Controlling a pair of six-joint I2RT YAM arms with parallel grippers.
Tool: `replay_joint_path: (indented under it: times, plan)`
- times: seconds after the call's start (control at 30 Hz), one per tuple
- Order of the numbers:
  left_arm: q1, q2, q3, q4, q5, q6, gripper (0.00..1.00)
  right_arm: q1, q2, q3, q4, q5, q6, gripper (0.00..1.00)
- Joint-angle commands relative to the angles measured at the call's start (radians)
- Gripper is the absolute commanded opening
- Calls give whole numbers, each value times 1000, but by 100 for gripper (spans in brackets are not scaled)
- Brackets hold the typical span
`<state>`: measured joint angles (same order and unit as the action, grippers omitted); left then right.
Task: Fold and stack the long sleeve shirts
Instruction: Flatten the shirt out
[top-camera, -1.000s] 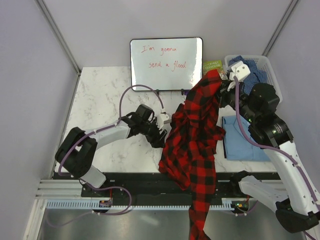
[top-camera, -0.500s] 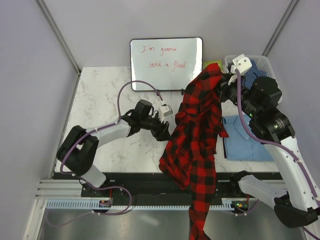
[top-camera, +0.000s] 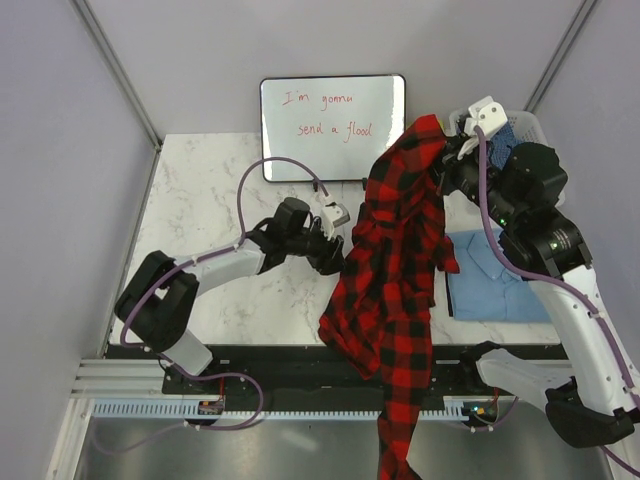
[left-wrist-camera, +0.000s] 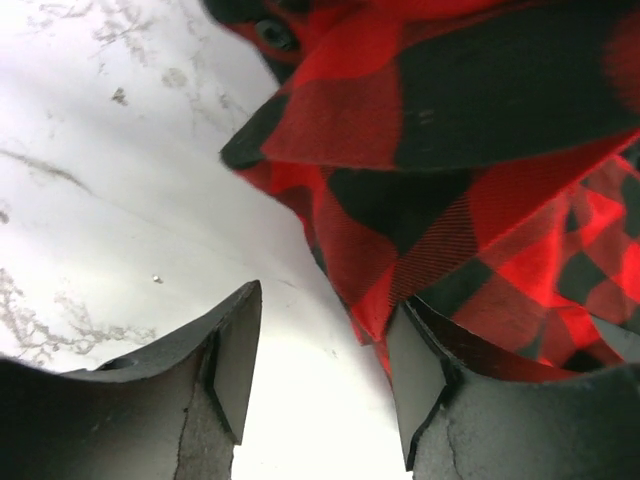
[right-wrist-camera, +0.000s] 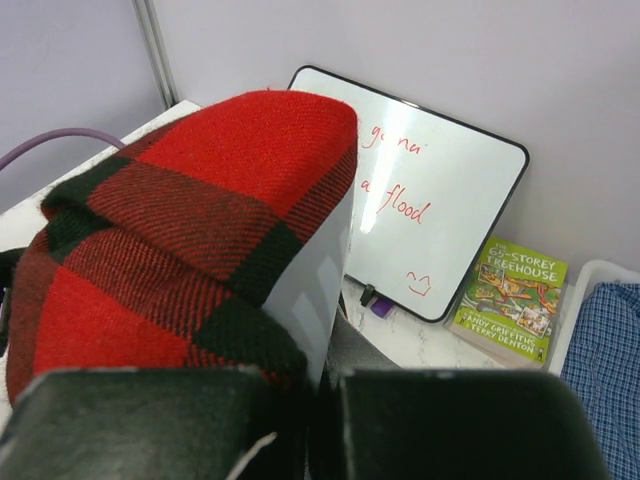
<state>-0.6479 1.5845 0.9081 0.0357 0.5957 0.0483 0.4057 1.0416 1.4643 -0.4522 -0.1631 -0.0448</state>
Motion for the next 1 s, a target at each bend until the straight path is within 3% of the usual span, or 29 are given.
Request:
replay_joint_path:
  times: [0.0,0.1,0.17,0.2,0.23,0.27,0.4,0.53,0.77,0.97]
  plan:
    - [-16,32,15,9,-152,1,57,-4,-9,68,67,16,23,0]
    - [-9,28,-3,-13,-182,18,54,-4,-15,80,69,30,22,0]
    - [-3,20,-21,-16,-140,12,44,-4,-15,83,69,40,28,0]
    - [-1,14,-23,-29,-114,9,34,-4,-17,83,70,42,28,0]
    - [1,8,-15,-45,-91,9,9,-4,-17,82,75,46,29,0]
    - [-1,-3,-12,-71,-108,13,2,-4,-20,85,75,62,28,0]
    - [46,-168,2,-234,-187,87,2,-4,-37,71,70,108,0,0]
    - [164,-297,0,-379,-223,206,2,-4,-74,-1,67,120,-20,0]
    - [306,-359,67,-523,-352,303,2,-4,-46,-78,79,131,-66,0]
    - [438,-394,245,-614,-399,341,2,-4,20,-41,79,135,-95,0]
